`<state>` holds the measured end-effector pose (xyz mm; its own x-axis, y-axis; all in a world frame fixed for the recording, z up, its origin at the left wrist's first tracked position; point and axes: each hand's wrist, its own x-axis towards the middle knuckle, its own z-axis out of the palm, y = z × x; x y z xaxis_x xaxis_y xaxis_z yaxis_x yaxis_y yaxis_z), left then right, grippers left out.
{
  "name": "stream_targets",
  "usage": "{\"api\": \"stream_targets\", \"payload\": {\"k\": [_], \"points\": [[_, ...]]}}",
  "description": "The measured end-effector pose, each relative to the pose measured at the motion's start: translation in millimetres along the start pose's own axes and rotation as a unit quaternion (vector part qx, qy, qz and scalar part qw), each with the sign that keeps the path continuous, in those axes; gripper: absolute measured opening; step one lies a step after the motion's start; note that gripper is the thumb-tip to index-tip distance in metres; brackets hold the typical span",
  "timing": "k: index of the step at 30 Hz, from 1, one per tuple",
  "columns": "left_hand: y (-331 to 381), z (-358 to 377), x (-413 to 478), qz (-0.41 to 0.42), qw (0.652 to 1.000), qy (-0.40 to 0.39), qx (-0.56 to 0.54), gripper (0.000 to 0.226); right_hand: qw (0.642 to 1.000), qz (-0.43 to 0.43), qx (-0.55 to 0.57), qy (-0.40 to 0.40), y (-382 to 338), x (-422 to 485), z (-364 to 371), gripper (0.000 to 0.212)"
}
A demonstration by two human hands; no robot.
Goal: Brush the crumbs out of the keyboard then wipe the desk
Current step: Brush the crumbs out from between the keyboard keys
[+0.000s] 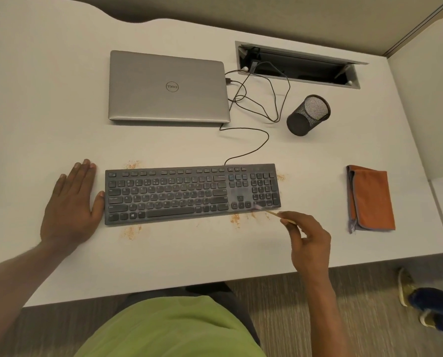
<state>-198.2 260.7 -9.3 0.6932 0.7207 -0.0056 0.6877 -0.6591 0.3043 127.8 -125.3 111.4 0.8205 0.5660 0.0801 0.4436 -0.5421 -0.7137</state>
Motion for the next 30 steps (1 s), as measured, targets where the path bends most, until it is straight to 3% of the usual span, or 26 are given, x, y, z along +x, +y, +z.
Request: {"api": "stream_targets", "payload": {"k": [4, 10, 14, 20, 26, 30], "points": [[0.7, 0.5, 0.7, -0.002, 1.000, -0.003, -0.001, 0.073, 1.000, 0.002, -0.004, -0.030, 2.9, 3.8, 3.8, 0.022], [1.9, -0.7, 0.3, -0.004, 1.000, -0.003, -0.005, 0.073, 0.996, 0.013, -0.082, 0.039, 24.1, 8.6, -17.7, 0.019], [1.6, -0.6, 0.9, -0.005, 1.000, -0.004, -0.002, 0.074, 0.996, 0.033, -0.052, 0.069, 17.3, 8.9, -22.6, 0.018], [1.6, -1.0, 0.5, -0.008, 1.000, -0.008, -0.002, 0.074, 1.000, 0.028, -0.010, 0.002, 6.0, 11.4, -12.2, 0.018], [2.7, -1.6, 1.0, -0.005, 1.000, -0.002, -0.004, 0.073, 0.987, 0.077, -0.060, 0.131, 17.2, 9.0, -12.0, 0.018], [2.5, -1.4, 0.2, -0.008, 1.000, -0.003, -0.001, 0.073, 0.980, 0.098, 0.066, 0.159, -23.7, 9.9, 12.4, 0.018]]}}
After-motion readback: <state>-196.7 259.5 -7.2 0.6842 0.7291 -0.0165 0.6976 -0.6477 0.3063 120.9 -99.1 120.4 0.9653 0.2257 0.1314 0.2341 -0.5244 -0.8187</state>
